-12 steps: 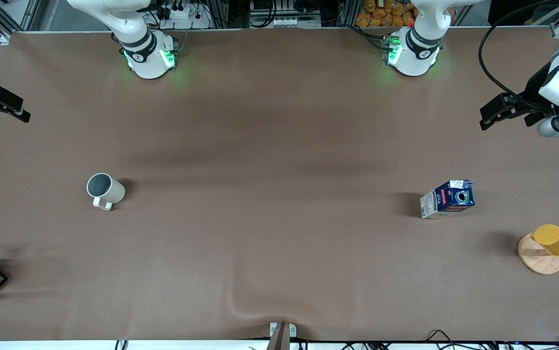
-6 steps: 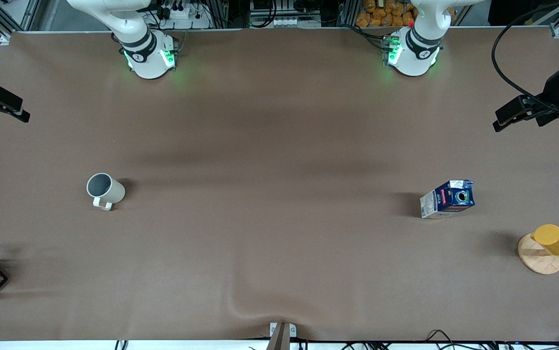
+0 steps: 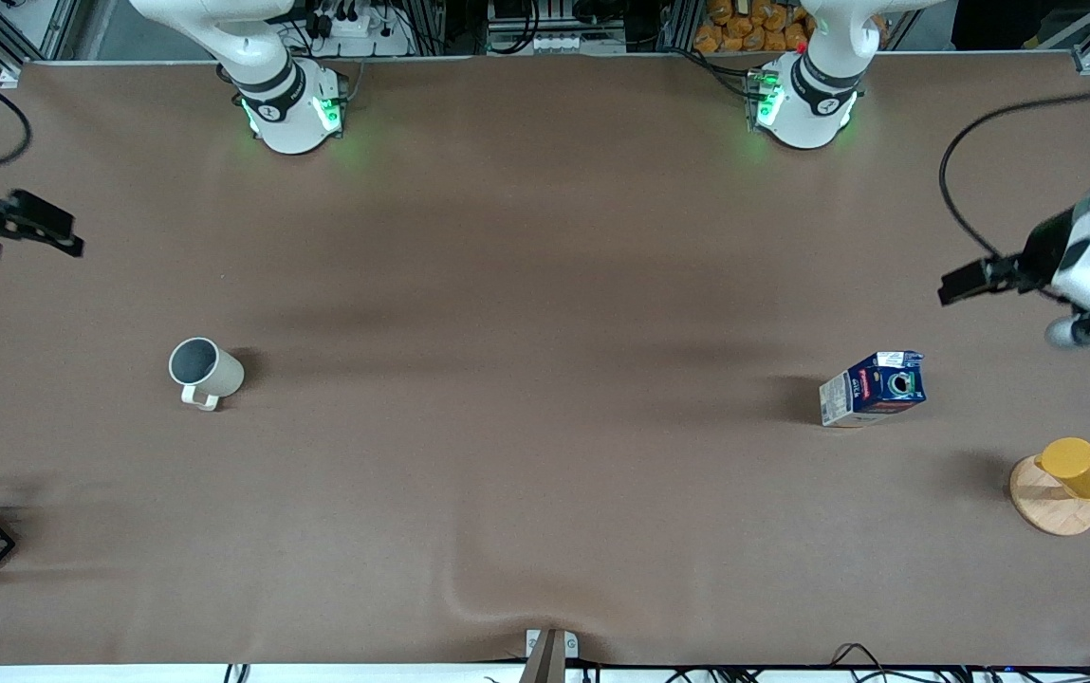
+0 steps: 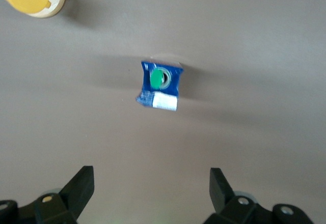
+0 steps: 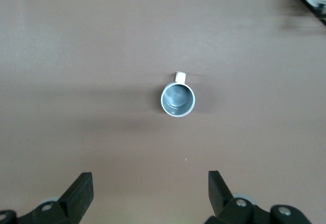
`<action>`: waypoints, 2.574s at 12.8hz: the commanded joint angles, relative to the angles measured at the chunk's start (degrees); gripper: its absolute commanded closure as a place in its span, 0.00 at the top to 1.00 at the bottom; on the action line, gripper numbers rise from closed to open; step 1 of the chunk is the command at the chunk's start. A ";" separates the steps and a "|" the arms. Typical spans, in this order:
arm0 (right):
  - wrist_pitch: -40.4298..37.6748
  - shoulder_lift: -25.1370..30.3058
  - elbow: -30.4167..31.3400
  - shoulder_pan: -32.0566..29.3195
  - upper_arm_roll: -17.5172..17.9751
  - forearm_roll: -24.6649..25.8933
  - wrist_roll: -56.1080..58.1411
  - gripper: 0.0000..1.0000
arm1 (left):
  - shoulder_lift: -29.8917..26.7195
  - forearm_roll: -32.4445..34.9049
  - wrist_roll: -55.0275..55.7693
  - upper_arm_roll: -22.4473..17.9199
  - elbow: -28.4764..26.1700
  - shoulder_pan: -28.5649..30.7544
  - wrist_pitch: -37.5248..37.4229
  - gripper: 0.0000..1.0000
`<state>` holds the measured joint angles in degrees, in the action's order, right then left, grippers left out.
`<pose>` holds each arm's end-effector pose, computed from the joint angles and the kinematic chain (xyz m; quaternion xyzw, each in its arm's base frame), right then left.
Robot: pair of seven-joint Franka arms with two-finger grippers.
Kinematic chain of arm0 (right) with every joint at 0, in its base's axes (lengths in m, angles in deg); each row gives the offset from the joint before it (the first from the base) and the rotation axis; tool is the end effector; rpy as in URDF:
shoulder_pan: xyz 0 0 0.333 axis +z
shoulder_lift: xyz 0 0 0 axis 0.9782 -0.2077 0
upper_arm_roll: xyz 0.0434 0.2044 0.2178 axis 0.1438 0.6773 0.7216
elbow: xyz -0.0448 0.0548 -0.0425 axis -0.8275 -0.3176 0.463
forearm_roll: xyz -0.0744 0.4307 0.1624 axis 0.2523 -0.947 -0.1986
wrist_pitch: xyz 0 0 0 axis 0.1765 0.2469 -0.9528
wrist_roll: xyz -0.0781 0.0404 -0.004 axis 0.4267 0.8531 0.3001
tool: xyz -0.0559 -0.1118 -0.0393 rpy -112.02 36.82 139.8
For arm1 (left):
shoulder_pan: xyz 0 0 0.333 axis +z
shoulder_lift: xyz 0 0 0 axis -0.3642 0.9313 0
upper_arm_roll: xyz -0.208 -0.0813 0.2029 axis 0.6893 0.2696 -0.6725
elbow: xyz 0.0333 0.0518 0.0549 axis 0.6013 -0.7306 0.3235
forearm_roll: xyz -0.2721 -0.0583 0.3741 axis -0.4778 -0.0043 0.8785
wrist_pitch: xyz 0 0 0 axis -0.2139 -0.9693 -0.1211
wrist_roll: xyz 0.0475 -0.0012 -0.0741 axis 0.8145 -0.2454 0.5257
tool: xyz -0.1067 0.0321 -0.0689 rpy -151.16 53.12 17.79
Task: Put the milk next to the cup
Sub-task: 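Reach the left gripper to the milk carton while the right gripper reaches the mug, then close the left gripper on the carton while the right gripper grasps the mug, then lift the mug with the right gripper while the left gripper lifts the carton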
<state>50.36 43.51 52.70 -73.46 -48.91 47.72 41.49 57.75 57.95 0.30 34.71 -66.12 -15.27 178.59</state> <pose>0.6271 -0.0248 0.5438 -0.9992 -0.0250 0.0314 0.0066 0.6725 -0.0246 0.4869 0.9953 0.0809 -0.0537 0.0008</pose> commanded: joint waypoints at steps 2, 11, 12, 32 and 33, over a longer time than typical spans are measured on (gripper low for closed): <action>10.13 1.09 12.51 1.42 0.09 1.17 -0.01 1.00 | 0.98 1.54 -0.41 0.08 -6.76 0.06 9.98 1.00; 45.23 -9.35 31.70 -0.41 0.09 1.25 4.11 1.00 | 7.12 1.89 -1.64 0.08 -13.47 0.85 25.47 1.00; 45.50 -10.67 31.62 -0.77 0.00 1.25 4.12 1.00 | 7.74 1.89 -1.64 0.08 -13.47 0.85 26.00 1.00; 31.26 -11.73 21.51 22.38 2.02 -0.94 -17.71 0.00 | 9.15 4.96 -1.56 0.78 -13.04 0.15 25.04 0.54; 31.52 -12.00 21.77 27.48 1.93 -0.94 -22.81 0.00 | 8.80 4.96 -1.56 1.22 -12.07 0.06 23.91 0.54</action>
<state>81.54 31.91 73.50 -53.61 -46.24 47.28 26.56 67.62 61.47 -0.58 35.22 -79.66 -15.11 203.90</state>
